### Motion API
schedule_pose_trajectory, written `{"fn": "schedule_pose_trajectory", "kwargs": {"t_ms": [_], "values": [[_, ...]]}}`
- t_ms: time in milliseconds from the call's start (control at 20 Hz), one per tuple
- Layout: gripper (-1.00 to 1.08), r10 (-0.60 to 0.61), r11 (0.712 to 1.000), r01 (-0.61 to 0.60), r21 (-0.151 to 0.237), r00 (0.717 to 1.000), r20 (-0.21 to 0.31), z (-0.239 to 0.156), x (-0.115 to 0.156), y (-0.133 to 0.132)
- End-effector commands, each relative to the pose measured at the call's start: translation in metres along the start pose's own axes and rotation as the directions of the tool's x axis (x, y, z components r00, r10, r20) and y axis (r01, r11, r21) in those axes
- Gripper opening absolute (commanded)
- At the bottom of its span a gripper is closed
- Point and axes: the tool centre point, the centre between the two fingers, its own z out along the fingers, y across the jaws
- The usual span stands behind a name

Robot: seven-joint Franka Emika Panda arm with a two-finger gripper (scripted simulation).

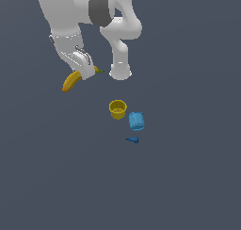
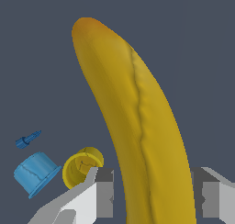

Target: Pick up a designated object from a clutter of objects.

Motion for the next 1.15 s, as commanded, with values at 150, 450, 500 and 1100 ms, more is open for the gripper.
{"fn": "schedule_pose_trajectory", "kwargs": {"t_ms": [150, 450, 500, 1100], "values": [[-1.00, -0.001, 1.000, 0.001, 0.001, 1.000, -0.001, -0.052, -0.006, 0.006], [-1.00, -0.002, 1.000, 0.002, 0.002, 1.000, 0.000, -0.098, -0.010, 0.010], [-1.00, -0.003, 1.000, 0.003, 0.003, 1.000, 0.000, -0.104, -0.010, 0.011], [-1.00, -0.005, 1.000, 0.005, 0.004, 1.000, 0.000, -0.140, -0.012, 0.013]]}}
